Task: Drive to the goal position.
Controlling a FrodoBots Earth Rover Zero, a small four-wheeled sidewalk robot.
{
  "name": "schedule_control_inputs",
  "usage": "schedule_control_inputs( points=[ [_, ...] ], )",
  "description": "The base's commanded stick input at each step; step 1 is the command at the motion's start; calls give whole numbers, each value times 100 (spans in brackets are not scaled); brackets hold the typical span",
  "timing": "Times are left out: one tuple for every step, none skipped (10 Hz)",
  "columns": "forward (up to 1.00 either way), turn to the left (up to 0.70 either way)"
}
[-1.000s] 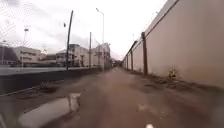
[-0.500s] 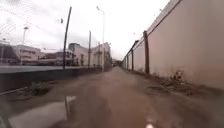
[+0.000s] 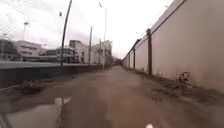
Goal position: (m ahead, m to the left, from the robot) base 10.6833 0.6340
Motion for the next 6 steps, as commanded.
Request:
schedule_control_inputs(
  points=[
    [70, 0],
    [70, 0],
    [70, 0],
    [70, 0],
    [70, -5],
    [70, -17]
  ],
)
